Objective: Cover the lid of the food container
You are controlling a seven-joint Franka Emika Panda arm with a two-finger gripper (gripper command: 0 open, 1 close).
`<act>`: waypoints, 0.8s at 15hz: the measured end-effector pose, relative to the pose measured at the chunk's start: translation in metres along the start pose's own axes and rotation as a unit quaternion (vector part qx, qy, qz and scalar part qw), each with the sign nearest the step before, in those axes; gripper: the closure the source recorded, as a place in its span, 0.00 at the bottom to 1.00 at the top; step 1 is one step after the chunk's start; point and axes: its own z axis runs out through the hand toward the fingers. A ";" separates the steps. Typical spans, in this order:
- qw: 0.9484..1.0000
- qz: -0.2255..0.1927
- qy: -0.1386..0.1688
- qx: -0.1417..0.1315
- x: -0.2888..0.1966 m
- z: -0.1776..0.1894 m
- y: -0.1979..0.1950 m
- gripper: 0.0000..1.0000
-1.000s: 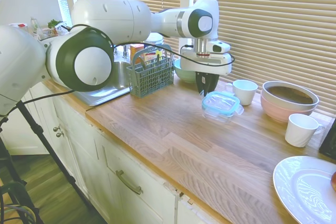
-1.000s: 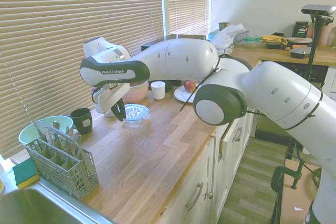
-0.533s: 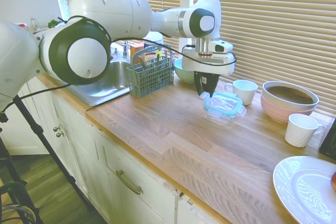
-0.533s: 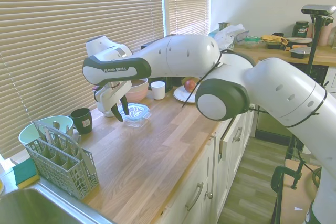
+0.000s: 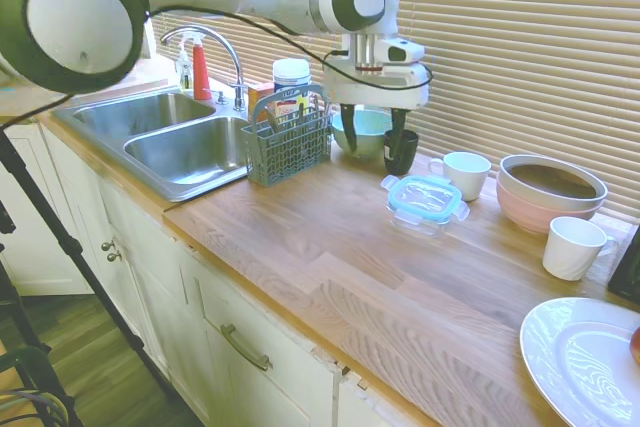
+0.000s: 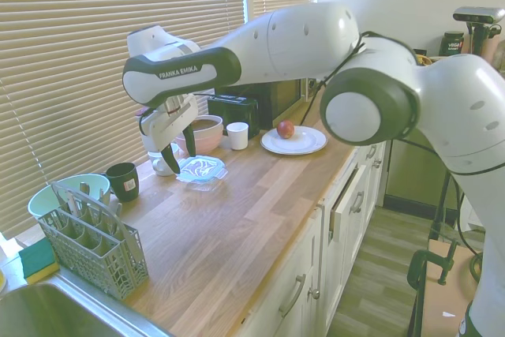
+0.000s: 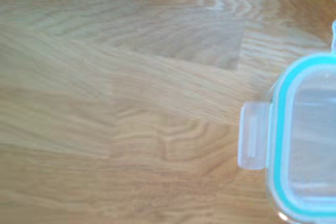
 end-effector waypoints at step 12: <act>0.998 0.057 -0.015 0.025 -0.116 -0.006 0.054 0.00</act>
